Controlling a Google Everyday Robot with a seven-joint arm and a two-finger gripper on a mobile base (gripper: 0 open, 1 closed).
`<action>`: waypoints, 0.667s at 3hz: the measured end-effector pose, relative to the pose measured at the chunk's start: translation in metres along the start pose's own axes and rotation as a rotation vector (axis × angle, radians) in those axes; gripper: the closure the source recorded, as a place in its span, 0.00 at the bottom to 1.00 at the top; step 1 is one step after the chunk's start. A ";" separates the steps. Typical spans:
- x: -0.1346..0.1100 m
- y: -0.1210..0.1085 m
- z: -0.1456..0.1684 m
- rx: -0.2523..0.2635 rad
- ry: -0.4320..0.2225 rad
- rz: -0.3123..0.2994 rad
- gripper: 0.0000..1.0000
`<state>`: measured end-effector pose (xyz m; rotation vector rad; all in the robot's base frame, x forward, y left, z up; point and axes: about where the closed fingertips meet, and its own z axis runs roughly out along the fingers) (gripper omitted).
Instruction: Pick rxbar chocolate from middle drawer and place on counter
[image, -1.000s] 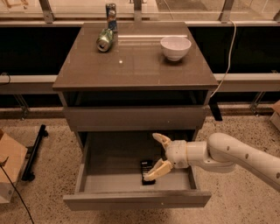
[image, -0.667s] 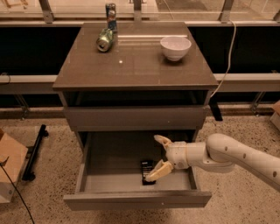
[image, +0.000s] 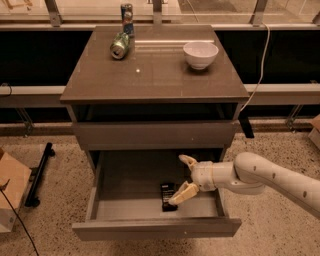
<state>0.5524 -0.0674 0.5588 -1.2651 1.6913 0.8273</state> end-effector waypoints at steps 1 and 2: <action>0.016 -0.022 0.019 -0.019 0.013 -0.008 0.00; 0.017 -0.022 0.021 -0.022 0.012 -0.005 0.00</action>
Offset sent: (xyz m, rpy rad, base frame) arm 0.0365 0.0034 -0.0345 -0.0308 0.0077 0.0306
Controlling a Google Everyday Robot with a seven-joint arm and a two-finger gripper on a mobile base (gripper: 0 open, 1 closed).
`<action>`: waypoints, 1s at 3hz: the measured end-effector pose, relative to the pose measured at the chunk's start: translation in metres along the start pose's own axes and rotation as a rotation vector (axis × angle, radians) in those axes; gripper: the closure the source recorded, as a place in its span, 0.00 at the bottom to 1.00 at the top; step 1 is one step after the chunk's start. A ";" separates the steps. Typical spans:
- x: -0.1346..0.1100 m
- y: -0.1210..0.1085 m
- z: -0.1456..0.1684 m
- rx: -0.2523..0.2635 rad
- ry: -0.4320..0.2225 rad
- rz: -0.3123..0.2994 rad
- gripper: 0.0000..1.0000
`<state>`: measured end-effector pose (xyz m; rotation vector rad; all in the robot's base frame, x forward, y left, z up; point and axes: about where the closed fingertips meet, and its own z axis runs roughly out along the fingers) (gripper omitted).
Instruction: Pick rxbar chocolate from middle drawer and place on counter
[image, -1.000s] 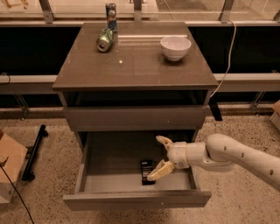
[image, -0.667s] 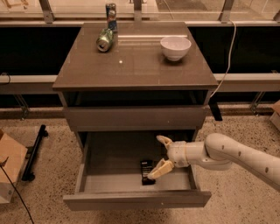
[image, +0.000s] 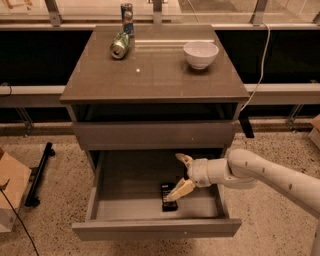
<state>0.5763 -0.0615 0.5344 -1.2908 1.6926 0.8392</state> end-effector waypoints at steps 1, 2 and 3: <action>0.011 0.001 0.015 -0.001 -0.012 0.004 0.00; 0.028 0.002 0.033 0.004 -0.018 0.002 0.00; 0.043 0.002 0.051 0.012 -0.018 -0.006 0.00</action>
Offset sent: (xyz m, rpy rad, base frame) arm 0.0030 0.0224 -0.0674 0.0202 -0.0126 -0.0198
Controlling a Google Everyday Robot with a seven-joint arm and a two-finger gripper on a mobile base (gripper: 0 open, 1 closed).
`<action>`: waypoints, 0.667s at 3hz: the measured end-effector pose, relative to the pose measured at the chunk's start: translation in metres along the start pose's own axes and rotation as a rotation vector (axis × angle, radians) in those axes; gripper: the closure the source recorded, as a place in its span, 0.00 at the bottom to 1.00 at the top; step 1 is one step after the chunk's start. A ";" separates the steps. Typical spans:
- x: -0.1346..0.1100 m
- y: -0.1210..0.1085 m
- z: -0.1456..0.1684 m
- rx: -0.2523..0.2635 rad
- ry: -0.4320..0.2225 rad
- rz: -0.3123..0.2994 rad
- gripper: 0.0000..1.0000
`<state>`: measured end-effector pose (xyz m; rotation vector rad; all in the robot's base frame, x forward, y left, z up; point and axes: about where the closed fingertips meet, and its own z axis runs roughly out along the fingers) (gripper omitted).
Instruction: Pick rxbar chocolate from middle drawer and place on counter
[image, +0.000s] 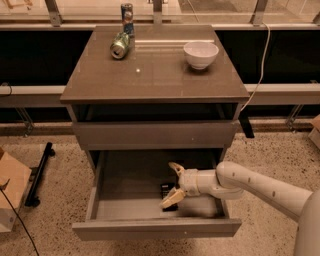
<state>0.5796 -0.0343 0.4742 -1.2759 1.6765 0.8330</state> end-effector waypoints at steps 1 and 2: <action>0.023 -0.010 0.022 0.017 -0.009 -0.005 0.00; 0.024 -0.010 0.022 0.017 -0.009 -0.005 0.00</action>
Offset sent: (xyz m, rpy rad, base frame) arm 0.0213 0.0030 -0.0486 -0.0043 -0.0232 -0.0264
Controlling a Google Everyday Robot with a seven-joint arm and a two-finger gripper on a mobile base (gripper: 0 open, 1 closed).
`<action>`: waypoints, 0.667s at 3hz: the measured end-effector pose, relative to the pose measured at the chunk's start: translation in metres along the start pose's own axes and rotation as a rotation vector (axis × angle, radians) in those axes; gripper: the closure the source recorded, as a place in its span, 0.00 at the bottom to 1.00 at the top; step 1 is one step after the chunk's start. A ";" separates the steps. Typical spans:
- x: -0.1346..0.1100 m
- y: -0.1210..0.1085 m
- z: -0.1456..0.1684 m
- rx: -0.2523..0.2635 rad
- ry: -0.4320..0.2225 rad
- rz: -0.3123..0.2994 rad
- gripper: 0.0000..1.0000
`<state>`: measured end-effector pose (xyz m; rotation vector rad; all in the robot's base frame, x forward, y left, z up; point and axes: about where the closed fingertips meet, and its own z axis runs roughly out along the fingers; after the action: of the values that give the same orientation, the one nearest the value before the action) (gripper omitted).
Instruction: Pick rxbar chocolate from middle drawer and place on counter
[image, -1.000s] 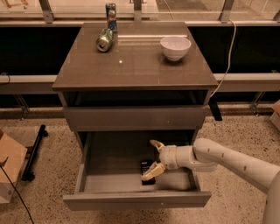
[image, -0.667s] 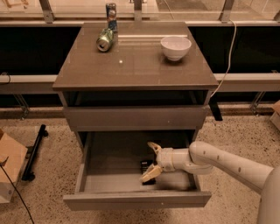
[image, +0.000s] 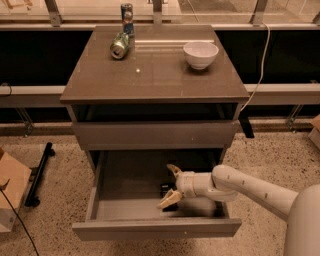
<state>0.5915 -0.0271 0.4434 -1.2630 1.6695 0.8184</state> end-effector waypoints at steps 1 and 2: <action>0.006 -0.001 0.003 0.000 0.015 -0.015 0.00; 0.016 -0.004 0.004 0.016 0.059 -0.042 0.00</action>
Offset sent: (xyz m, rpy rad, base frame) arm 0.0076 -0.0168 -0.0289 -0.1414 -0.0543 -0.0137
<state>0.5945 -0.0314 0.4268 -1.3185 1.6870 0.7478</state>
